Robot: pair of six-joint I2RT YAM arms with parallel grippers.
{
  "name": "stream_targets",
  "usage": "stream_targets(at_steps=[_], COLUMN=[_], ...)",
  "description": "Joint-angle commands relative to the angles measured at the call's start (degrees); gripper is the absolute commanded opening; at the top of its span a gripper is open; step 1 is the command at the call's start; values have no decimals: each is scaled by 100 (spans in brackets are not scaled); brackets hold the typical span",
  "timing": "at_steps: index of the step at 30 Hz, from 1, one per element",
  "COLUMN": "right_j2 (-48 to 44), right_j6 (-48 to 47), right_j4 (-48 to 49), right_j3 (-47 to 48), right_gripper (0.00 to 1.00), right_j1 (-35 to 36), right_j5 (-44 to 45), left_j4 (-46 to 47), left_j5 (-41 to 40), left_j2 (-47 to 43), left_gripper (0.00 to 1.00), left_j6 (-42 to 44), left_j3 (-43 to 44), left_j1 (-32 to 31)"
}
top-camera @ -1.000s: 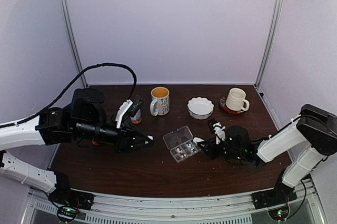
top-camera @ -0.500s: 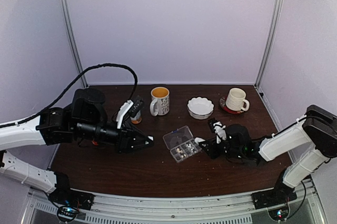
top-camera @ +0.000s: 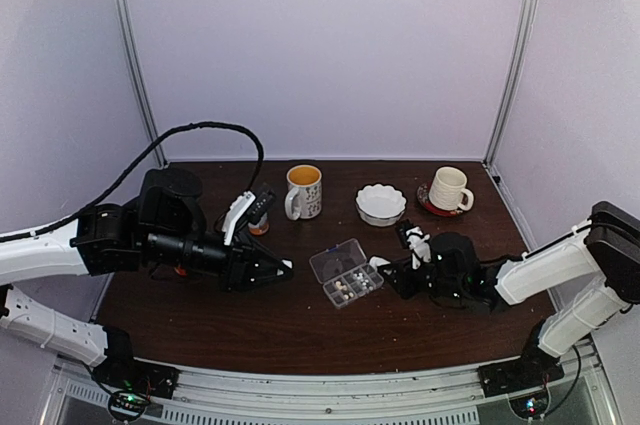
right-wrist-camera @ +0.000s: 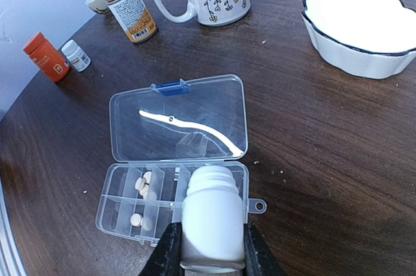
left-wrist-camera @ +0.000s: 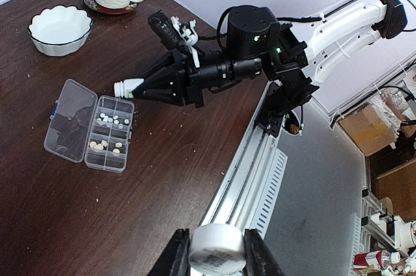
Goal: Sort the pills into containers
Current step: Pour the pill into the compartment of the pill container.
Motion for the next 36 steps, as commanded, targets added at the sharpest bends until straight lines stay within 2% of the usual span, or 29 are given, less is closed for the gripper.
stream_targets(at_steps=[1, 5, 21, 25, 29, 32, 36], right_j2=[44, -67, 35, -84, 106, 10, 171], right_j6=[-165, -37, -168, -70, -200, -133, -224], right_j4=[-359, -133, -604, -287, -755, -298, -796], right_j3=[302, 144, 394, 207, 508, 278, 607], right_gripper=[0, 0, 0, 0, 0, 0, 0], right_j1=[42, 86, 165, 207, 224, 244, 275], right_j5=[115, 233, 330, 365, 407, 393, 409], left_j4=[124, 57, 134, 103, 122, 118, 116], left_j5=[71, 127, 98, 160, 105, 135, 121], left_j2=[43, 73, 9, 32, 5, 17, 35], left_gripper=[0, 0, 0, 0, 0, 0, 0], left_j6=[138, 149, 126, 125, 125, 125, 142], left_j3=[117, 156, 69, 93, 67, 88, 95], left_j1=[33, 38, 34, 34, 34, 34, 37])
